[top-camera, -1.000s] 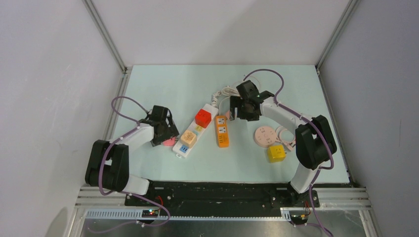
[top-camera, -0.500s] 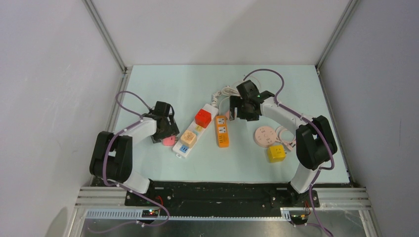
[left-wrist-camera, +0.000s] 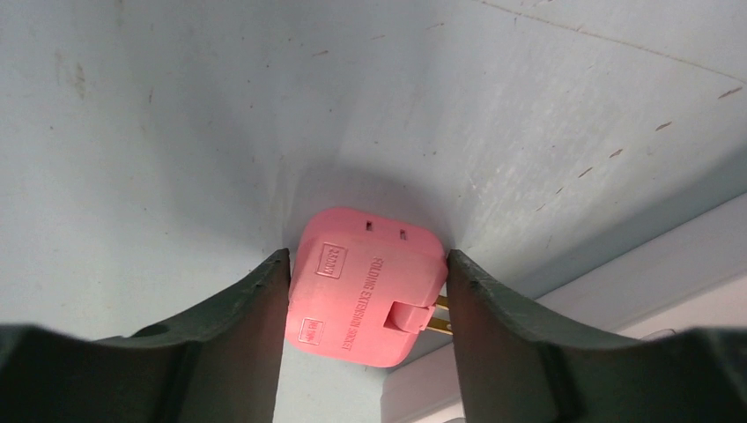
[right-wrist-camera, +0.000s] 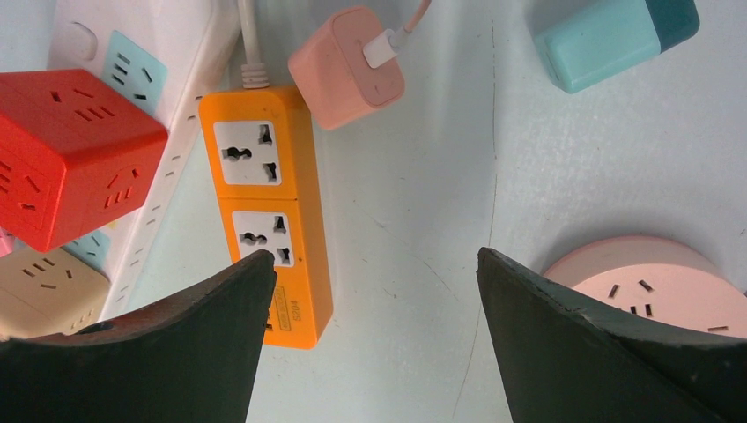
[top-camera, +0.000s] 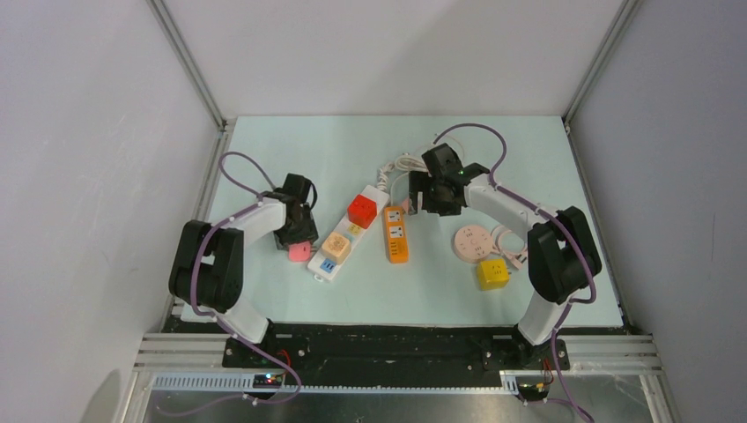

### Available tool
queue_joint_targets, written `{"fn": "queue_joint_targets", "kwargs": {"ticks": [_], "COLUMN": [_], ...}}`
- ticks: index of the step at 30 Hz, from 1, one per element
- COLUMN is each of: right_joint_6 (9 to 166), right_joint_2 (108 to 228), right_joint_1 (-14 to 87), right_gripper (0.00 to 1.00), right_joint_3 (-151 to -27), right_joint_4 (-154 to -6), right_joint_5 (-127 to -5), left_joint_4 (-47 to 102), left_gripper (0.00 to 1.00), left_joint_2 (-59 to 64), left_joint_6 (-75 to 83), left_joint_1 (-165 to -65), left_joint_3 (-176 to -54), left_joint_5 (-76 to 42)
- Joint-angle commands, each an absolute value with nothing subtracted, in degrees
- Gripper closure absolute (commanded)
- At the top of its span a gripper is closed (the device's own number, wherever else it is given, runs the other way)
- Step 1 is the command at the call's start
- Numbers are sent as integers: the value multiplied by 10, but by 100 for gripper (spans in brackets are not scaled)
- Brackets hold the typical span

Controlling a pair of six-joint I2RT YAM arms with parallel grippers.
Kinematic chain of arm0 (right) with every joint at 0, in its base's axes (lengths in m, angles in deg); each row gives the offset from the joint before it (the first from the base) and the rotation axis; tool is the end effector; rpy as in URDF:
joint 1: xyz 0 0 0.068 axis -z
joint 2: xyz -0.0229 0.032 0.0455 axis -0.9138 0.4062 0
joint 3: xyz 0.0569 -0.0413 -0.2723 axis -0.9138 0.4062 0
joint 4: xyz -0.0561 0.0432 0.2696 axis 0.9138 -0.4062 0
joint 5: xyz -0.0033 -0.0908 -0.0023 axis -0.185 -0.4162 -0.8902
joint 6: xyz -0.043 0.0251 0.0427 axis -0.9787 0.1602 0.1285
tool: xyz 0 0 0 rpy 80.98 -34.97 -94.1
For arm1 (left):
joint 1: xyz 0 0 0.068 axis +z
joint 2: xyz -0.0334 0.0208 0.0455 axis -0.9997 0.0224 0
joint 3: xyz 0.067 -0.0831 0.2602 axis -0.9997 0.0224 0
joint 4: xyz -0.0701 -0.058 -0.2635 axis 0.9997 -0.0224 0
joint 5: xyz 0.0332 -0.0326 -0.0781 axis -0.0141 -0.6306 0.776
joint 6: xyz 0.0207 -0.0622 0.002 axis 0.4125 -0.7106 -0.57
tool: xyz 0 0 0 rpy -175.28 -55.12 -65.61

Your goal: Insert the plug

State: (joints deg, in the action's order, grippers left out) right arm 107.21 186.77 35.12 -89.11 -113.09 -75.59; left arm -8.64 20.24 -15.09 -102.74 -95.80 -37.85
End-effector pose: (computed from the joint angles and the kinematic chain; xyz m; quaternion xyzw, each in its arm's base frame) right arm 0.3426 0.2032 0.2234 -0.0333 0.9602 0.1182 0.2510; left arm 0.3017 -0.0640 0.1430 -0.1603 0.9713 0.0464 0.1692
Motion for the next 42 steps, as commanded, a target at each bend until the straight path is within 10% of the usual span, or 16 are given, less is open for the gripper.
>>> {"fn": "queue_joint_targets", "kwargs": {"ticks": [1, 24, 42], "right_joint_6": [1075, 1089, 1121], "right_joint_2": [1827, 1729, 1858], "right_joint_1": [348, 274, 239], "right_gripper": [11, 10, 23], "right_joint_3": [-892, -892, -1011], "right_joint_4": [-1104, -873, -773], "right_joint_5": [-743, -480, -570], "left_joint_4": [-102, -124, -123], "left_gripper": [49, 49, 49], "left_joint_2": [163, 64, 86], "left_joint_6": [-144, -235, -335], "left_joint_1": [-1032, -1050, -1070], "left_joint_3": [-984, -1224, -1309], "left_joint_5": [-403, -233, -102]}}
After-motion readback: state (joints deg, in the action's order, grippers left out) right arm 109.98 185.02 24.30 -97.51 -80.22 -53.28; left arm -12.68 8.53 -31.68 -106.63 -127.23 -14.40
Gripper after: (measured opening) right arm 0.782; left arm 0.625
